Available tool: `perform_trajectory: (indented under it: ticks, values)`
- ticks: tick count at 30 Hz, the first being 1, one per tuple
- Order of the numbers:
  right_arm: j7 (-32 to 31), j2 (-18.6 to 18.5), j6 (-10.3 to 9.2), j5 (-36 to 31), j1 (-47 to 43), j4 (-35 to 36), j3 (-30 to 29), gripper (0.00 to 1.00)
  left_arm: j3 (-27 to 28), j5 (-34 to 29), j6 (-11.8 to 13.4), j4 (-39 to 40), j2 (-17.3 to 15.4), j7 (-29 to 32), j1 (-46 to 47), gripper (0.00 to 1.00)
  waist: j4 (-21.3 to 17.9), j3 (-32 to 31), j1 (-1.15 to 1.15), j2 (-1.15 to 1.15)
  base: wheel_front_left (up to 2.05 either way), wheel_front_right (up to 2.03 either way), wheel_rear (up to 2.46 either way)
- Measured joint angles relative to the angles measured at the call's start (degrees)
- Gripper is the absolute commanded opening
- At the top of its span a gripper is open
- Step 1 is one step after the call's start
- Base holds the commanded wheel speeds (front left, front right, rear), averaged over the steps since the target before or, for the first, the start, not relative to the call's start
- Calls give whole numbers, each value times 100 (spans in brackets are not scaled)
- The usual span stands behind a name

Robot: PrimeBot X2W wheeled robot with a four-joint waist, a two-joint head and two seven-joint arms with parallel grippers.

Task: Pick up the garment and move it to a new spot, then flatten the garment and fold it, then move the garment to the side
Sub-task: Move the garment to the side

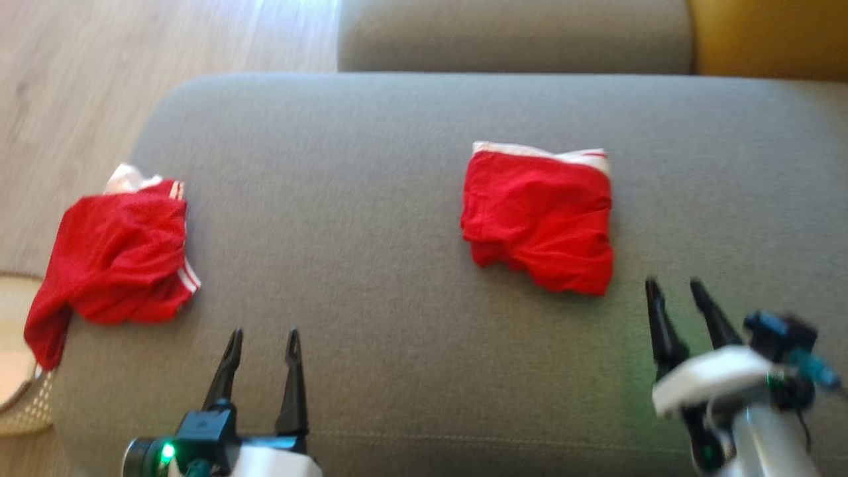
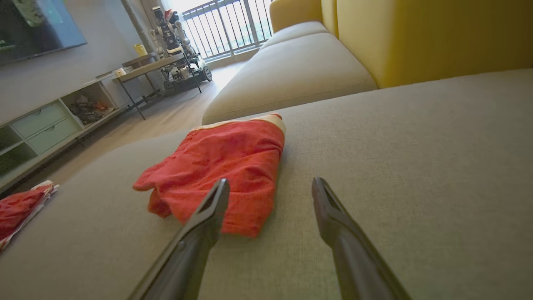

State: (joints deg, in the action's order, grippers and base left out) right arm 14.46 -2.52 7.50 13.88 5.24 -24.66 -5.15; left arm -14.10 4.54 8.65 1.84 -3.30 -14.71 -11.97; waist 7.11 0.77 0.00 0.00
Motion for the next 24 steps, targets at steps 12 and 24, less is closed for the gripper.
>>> perform_trajectory:
  ticks: [12, 24]
  values:
    - [-391, -238, 0, 1182, 2636, -2749, -368, 100, -564, 77, 0, -43, 4, 0, 657, 100, 472, 778, 0, 0, 0, 0, 0]
    - [-736, -471, 0, 1974, 3289, -3682, 364, 0, -765, 226, 45, -143, 16, 0, 1006, 100, 655, 1004, 1, 0, 0, 0, 0]
